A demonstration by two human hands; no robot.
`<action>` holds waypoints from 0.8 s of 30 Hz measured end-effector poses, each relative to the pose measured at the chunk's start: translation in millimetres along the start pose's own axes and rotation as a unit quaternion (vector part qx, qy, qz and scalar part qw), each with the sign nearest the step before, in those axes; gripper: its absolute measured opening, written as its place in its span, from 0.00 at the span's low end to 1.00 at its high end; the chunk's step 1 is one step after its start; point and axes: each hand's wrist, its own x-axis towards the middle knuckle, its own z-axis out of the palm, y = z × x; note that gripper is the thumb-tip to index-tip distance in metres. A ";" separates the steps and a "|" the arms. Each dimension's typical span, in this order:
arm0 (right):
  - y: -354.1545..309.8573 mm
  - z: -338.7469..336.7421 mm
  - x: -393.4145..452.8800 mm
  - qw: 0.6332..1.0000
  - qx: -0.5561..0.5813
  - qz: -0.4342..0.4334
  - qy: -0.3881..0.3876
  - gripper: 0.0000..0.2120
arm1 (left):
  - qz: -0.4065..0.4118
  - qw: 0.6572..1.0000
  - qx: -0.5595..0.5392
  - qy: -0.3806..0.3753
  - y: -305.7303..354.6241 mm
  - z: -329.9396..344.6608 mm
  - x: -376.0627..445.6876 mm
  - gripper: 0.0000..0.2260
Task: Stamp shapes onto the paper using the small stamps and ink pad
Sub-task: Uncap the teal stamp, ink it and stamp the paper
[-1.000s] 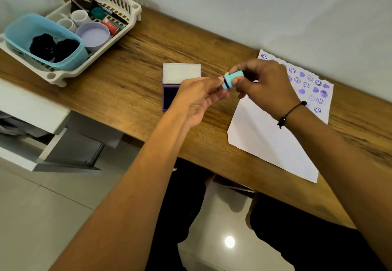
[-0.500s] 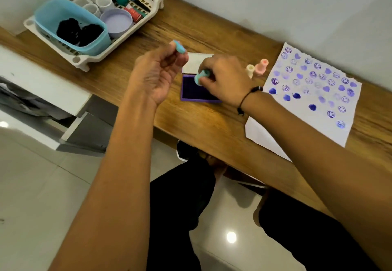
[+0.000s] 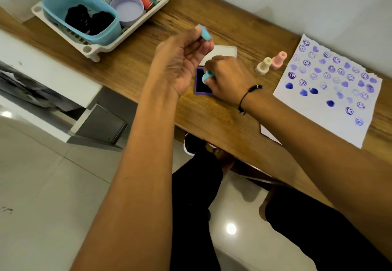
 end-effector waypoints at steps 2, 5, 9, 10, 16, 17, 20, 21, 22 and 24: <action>0.5 0.7 -0.8 1.000 0.010 0.001 0.006 0.10 | -0.001 1.000 -0.010 -0.005 0.5 3.6 0.2 0.04; -1.1 -0.5 -0.5 1.000 0.012 -0.005 0.002 0.10 | 0.001 1.000 -0.014 -0.004 -1.3 9.0 1.6 0.05; -1.0 -3.6 -3.6 1.000 -0.003 -0.005 -0.005 0.11 | -0.006 1.000 0.001 -0.004 -8.6 14.0 -0.2 0.05; 0.1 -4.0 -8.3 1.000 -0.001 -0.006 0.009 0.12 | -0.009 1.000 0.005 -0.005 -10.7 14.4 -0.4 0.05; 40.4 -27.3 -63.3 0.966 0.088 0.095 0.224 0.11 | -0.022 0.999 0.006 -0.031 -22.8 28.1 -4.3 0.06; 58.1 -30.8 -75.1 0.964 0.079 0.131 0.217 0.11 | -0.028 0.999 0.006 -0.038 -25.7 32.0 -6.3 0.06; 114.4 -41.3 -114.0 0.956 0.042 0.238 0.165 0.10 | -0.052 0.996 0.018 -0.073 -39.4 46.5 -11.7 0.05; 127.9 -43.4 -123.9 0.953 0.034 0.260 0.151 0.09 | -0.060 0.994 0.023 -0.085 -44.6 52.2 -13.0 0.05; 137.4 -44.1 -130.7 0.952 0.026 0.272 0.139 0.09 | -0.066 0.993 0.031 -0.096 -49.3 57.4 -14.6 0.05; 148.0 -42.3 -137.7 0.952 0.009 0.283 0.115 0.09 | -0.078 0.989 0.048 -0.120 -59.3 67.8 -18.1 0.06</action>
